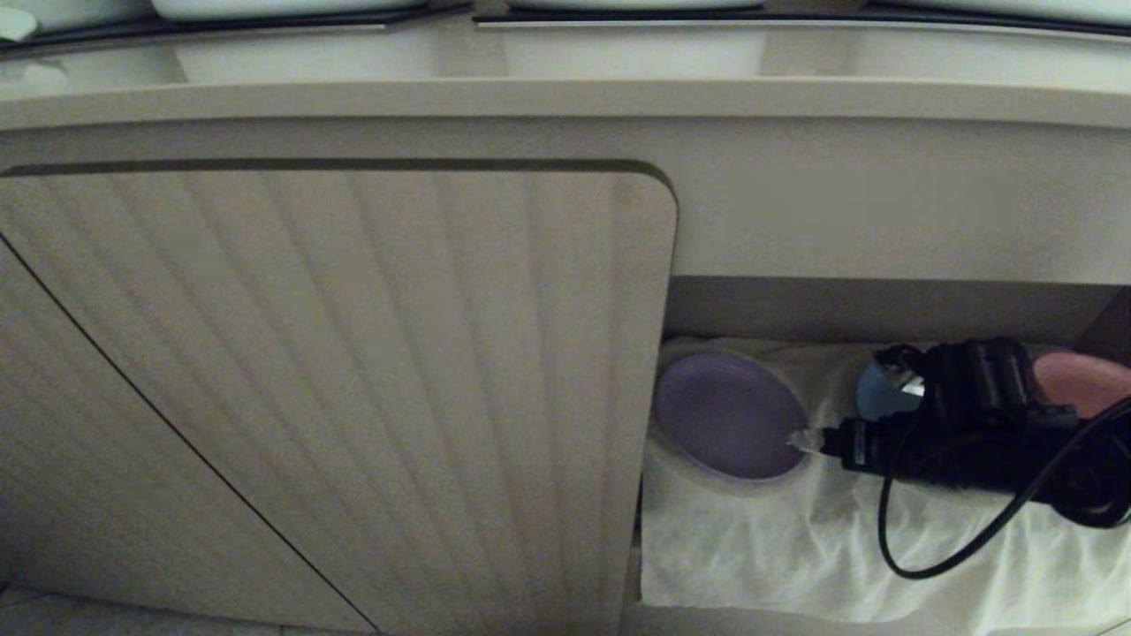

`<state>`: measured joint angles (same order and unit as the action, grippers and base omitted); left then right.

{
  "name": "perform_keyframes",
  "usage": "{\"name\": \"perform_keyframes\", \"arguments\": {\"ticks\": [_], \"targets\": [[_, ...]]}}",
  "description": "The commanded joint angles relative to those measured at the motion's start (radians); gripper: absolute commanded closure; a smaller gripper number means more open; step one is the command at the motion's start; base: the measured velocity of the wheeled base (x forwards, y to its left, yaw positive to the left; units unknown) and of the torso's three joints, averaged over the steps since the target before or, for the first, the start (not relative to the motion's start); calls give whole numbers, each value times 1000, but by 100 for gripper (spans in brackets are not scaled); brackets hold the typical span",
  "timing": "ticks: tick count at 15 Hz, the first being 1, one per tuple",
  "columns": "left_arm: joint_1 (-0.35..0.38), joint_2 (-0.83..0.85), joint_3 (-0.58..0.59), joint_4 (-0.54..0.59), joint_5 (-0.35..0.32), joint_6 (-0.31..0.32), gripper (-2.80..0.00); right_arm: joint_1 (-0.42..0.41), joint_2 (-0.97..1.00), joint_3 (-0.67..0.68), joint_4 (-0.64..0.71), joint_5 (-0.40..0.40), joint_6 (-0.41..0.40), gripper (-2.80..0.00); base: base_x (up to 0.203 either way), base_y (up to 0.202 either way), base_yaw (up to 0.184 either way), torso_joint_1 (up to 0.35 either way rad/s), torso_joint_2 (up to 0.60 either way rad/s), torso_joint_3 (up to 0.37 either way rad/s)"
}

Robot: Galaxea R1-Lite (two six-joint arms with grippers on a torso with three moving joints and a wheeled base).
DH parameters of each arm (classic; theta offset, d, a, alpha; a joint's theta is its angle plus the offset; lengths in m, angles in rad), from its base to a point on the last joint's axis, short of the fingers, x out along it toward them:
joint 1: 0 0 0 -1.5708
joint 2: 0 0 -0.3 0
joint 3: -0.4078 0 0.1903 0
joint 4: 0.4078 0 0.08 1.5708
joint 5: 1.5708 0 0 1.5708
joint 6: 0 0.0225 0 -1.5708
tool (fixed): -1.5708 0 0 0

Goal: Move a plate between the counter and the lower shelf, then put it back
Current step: Pick up the plate in the cupboard

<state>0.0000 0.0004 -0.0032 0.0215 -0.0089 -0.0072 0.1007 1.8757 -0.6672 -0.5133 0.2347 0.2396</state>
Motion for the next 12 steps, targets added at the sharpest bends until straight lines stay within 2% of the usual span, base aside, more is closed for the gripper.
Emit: {"name": "perform_keyframes", "arguments": {"ticks": [1,5,12], "targets": [[0,0,0,0,0,0,0,16,-3,21,-18,2,1,-280,0,0,0,0,0,0],[0,0,0,0,0,0,0,40,-1,77,-89,0,0,-280,0,0,0,0,0,0],[0,0,0,0,0,0,0,42,3,72,-141,-2,-3,-280,0,0,0,0,0,0]]}}
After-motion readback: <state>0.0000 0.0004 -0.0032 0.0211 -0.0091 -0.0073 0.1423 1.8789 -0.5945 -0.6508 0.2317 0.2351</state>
